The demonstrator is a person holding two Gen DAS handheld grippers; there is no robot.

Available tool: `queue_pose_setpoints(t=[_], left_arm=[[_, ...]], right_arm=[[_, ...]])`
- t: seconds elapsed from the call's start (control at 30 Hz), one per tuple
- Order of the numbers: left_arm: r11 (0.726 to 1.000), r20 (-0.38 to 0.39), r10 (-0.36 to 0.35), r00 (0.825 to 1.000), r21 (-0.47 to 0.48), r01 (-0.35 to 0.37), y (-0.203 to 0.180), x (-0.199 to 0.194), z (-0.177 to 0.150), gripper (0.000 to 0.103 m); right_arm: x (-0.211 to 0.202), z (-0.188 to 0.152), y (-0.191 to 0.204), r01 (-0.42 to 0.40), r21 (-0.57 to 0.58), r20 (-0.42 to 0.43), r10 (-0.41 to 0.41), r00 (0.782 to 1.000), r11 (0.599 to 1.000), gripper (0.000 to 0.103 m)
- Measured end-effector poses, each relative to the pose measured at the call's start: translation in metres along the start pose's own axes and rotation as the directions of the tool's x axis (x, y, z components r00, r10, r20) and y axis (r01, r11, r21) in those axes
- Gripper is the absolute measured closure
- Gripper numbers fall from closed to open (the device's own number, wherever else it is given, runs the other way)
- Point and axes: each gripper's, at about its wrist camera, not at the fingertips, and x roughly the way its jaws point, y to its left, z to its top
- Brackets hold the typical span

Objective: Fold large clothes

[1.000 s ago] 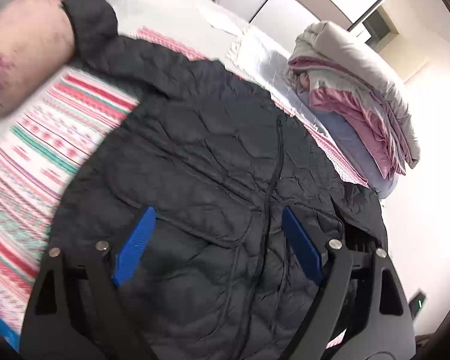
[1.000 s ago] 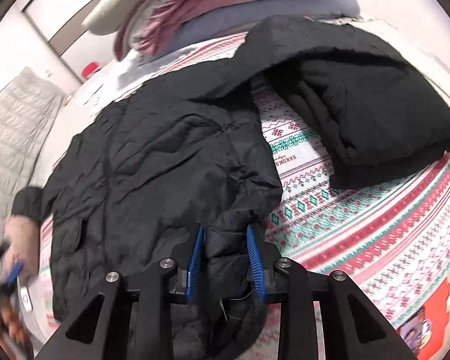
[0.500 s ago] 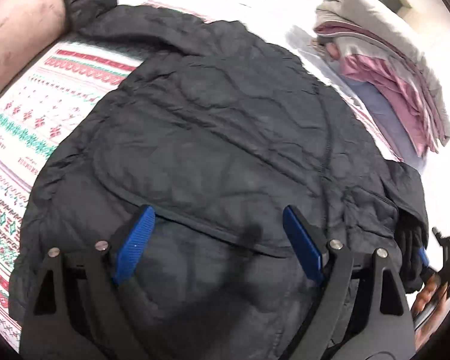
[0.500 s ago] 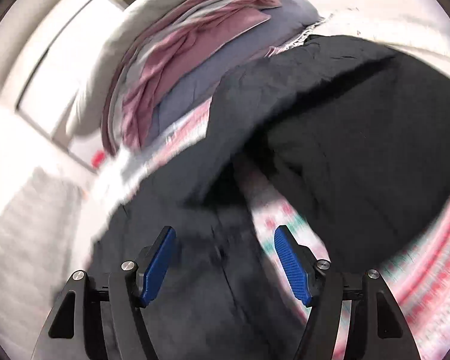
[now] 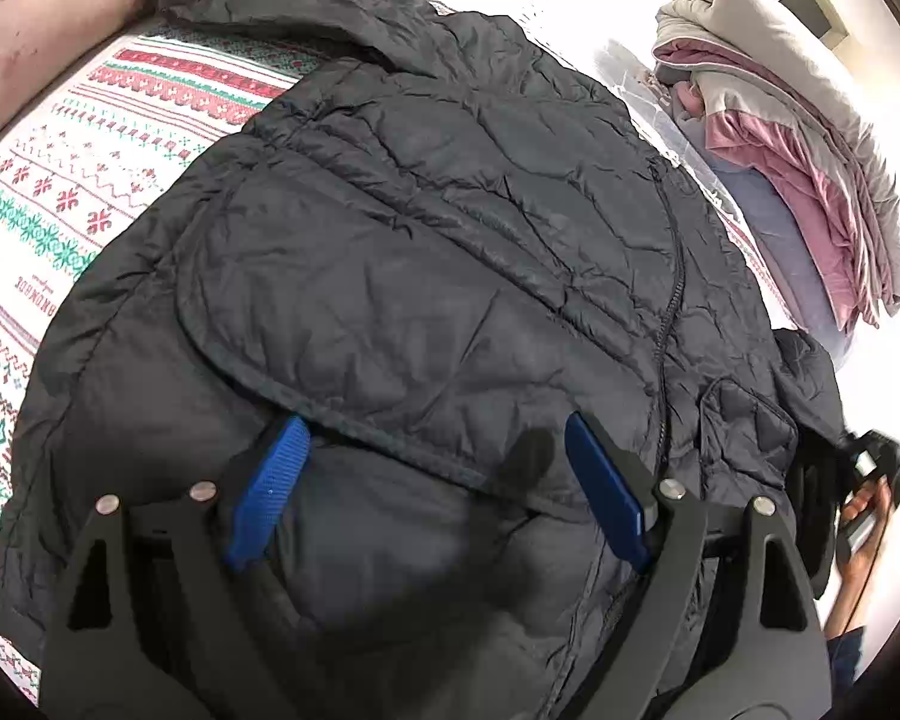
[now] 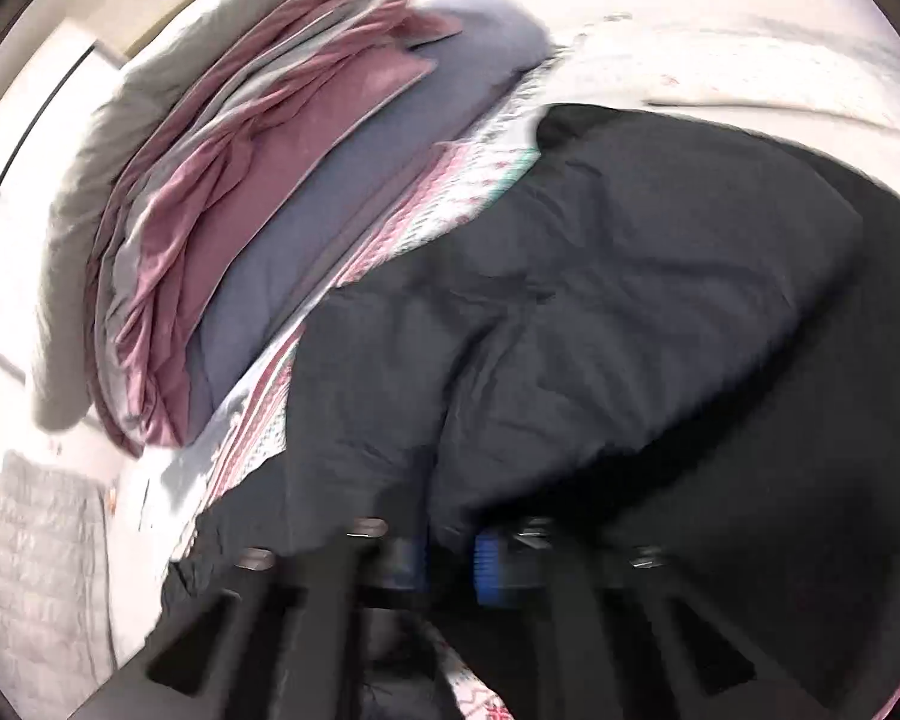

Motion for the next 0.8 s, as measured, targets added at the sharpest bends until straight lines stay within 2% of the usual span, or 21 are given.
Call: queue_pose_setpoints(t=[0.1, 0.23, 0.37, 0.4, 0.43, 0.47, 0.53, 0.7, 0.8], left_arm=[[0.999, 0.007, 0.032, 0.999, 0.017, -0.032, -0.006, 0.010, 0.006, 0.016], [0.995, 0.002, 0.061, 0.998, 0.075, -0.061, -0.015, 0.028, 0.015, 0.016], [0.993, 0.004, -0.005, 1.000, 0.117, 0.004, -0.021, 0.035, 0.018, 0.016], [0.993, -0.001, -0.018, 1.000, 0.118, 0.018, -0.022, 0.036, 0.018, 0.016], [0.993, 0.002, -0.014, 1.000, 0.114, 0.014, -0.022, 0.036, 0.018, 0.016], [0.994, 0.004, -0.011, 1.000, 0.113, 0.011, -0.021, 0.036, 0.018, 0.016], [0.993, 0.003, -0.016, 1.000, 0.115, 0.015, -0.019, 0.035, 0.018, 0.016], [0.997, -0.003, -0.050, 0.999, 0.062, 0.050, -0.004, 0.029, 0.021, 0.016], [0.997, -0.008, -0.076, 0.997, 0.023, 0.076, 0.005, 0.024, 0.022, 0.016]], right_arm=[[-0.014, 0.018, 0.041, 0.113, -0.165, 0.113, -0.095, 0.989, 0.980, 0.098], [-0.019, 0.044, 0.075, 0.222, -0.231, 0.198, -0.178, 0.964, 0.947, 0.100], [-0.027, 0.063, 0.097, 0.346, -0.249, 0.302, -0.267, 0.915, 0.904, 0.101], [-0.027, 0.065, 0.101, 0.353, -0.247, 0.316, -0.270, 0.910, 0.902, 0.101], [-0.026, 0.064, 0.102, 0.350, -0.255, 0.320, -0.262, 0.910, 0.901, 0.101], [-0.019, 0.059, 0.105, 0.319, -0.290, 0.287, -0.236, 0.928, 0.902, 0.101], [-0.012, 0.046, 0.105, 0.277, -0.315, 0.258, -0.199, 0.945, 0.908, 0.100], [0.003, 0.015, 0.096, 0.241, -0.325, 0.242, -0.166, 0.956, 0.914, 0.100], [-0.004, 0.007, 0.090, 0.209, -0.277, 0.256, -0.137, 0.957, 0.938, 0.100]])
